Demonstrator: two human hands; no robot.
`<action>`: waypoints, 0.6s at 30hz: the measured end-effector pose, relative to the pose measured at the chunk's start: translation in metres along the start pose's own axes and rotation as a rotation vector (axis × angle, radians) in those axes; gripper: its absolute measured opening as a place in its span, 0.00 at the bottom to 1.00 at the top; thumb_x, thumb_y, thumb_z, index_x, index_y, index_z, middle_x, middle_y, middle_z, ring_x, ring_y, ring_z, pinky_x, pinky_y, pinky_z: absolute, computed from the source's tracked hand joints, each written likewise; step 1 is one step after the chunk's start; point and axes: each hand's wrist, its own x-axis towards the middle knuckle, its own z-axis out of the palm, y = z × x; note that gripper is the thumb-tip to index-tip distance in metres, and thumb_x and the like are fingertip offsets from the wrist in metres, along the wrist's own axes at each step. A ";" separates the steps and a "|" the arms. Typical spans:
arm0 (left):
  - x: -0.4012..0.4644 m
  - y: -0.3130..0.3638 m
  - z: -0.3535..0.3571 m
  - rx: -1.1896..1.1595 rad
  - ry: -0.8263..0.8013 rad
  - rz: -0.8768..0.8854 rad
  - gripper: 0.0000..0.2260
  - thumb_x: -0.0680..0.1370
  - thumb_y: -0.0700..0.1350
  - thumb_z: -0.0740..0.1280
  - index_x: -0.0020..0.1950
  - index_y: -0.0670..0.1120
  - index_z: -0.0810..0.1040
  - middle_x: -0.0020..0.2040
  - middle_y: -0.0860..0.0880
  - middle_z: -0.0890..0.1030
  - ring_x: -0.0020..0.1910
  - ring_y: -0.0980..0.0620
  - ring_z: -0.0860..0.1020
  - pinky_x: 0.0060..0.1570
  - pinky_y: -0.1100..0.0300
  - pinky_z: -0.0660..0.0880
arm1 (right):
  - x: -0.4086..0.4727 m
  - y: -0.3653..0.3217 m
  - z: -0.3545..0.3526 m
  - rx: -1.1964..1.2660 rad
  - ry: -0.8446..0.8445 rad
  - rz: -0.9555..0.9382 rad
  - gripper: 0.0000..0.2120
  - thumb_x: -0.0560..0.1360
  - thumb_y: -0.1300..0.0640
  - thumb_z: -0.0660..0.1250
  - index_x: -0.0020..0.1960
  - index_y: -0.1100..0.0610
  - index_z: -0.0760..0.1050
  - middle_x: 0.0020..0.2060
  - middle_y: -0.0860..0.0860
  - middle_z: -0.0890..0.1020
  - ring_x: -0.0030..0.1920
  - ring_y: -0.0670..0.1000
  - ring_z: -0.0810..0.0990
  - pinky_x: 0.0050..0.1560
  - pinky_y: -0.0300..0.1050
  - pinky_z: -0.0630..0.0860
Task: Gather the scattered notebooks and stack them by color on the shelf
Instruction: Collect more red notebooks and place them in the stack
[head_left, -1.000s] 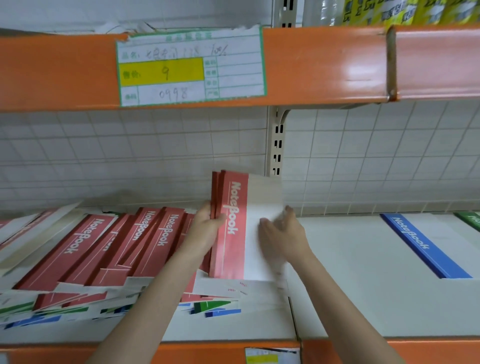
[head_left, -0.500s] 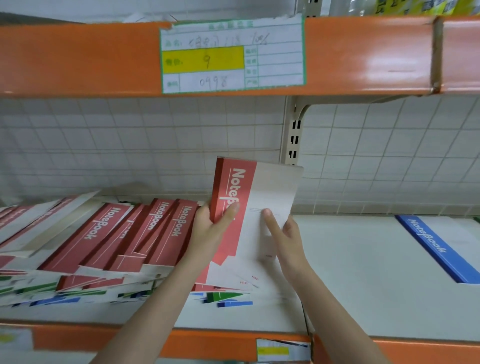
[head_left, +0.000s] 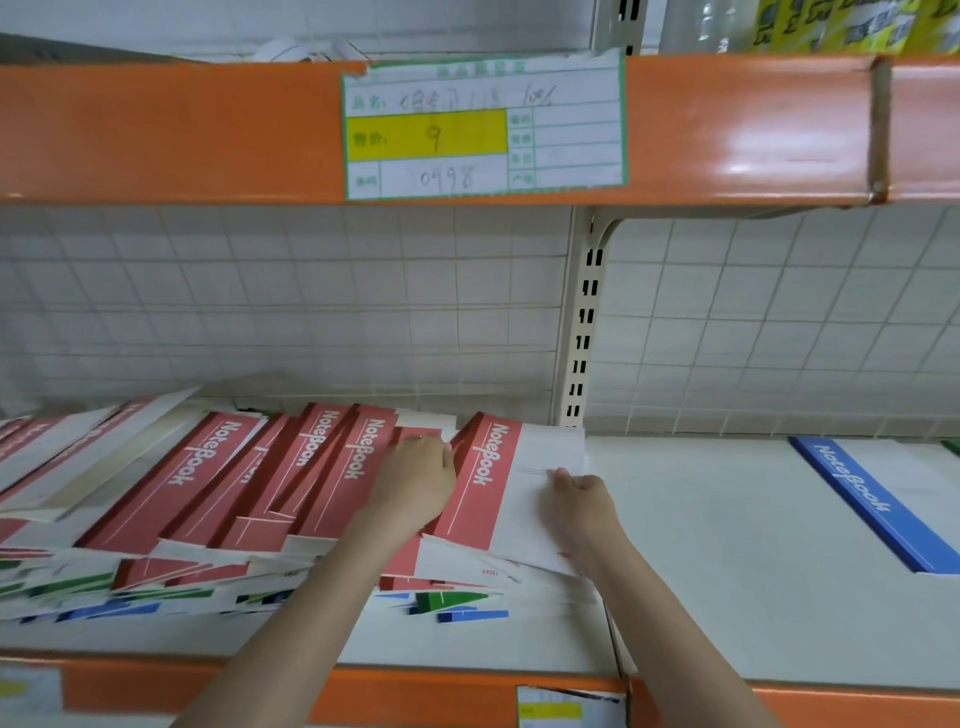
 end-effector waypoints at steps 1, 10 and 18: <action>0.000 0.003 0.001 0.008 -0.007 -0.004 0.12 0.82 0.43 0.55 0.44 0.42 0.74 0.37 0.48 0.76 0.32 0.53 0.73 0.27 0.67 0.62 | 0.000 0.000 0.001 -0.025 0.003 -0.002 0.16 0.82 0.55 0.53 0.39 0.63 0.68 0.31 0.52 0.69 0.32 0.51 0.68 0.37 0.44 0.68; 0.004 0.002 -0.002 -0.470 -0.217 -0.199 0.12 0.77 0.50 0.67 0.55 0.44 0.72 0.46 0.50 0.80 0.43 0.53 0.80 0.40 0.60 0.77 | -0.003 -0.002 0.000 -0.179 0.008 -0.081 0.21 0.81 0.57 0.54 0.30 0.55 0.57 0.25 0.49 0.64 0.27 0.48 0.63 0.28 0.41 0.59; -0.003 0.009 -0.014 -1.223 0.096 -0.122 0.09 0.79 0.35 0.63 0.50 0.49 0.71 0.48 0.51 0.82 0.45 0.54 0.81 0.44 0.60 0.78 | -0.019 -0.027 -0.002 0.196 0.061 -0.395 0.09 0.77 0.55 0.65 0.54 0.57 0.68 0.44 0.50 0.71 0.41 0.50 0.70 0.40 0.40 0.71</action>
